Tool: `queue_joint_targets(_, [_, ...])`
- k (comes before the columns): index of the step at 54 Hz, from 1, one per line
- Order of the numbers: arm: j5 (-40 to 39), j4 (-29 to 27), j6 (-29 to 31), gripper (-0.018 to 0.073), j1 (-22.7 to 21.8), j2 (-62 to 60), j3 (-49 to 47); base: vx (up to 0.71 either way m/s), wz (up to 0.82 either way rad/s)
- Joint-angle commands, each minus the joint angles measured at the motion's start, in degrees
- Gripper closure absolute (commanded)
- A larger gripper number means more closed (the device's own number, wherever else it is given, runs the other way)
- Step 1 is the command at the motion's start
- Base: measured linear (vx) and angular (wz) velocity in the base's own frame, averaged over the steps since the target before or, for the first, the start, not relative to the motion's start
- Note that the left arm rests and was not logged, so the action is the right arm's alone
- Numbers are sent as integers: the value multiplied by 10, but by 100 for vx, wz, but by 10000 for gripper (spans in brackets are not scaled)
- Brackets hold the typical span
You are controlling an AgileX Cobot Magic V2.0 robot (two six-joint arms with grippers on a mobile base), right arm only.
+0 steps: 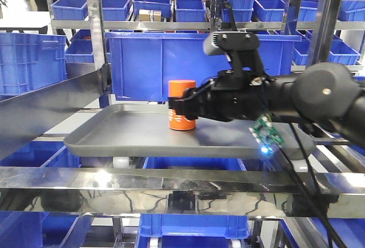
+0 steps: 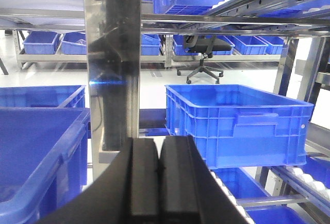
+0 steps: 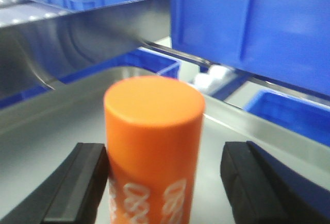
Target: Grab orange capacitor from left shelf to right conveyor
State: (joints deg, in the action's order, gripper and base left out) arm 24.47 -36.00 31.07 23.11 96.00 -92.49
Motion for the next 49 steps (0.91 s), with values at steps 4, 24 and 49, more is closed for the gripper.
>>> queue_joint_targets(4, [-35, -73, 48, 42, -1, 7, -55, 0, 0])
queue_joint_targets(24, [-4, -187, 122, 42, -1, 58, -104, 0, 0])
queue_joint_targets(49, [10, -249, 224, 245, 10, 64, -104, 0, 0])
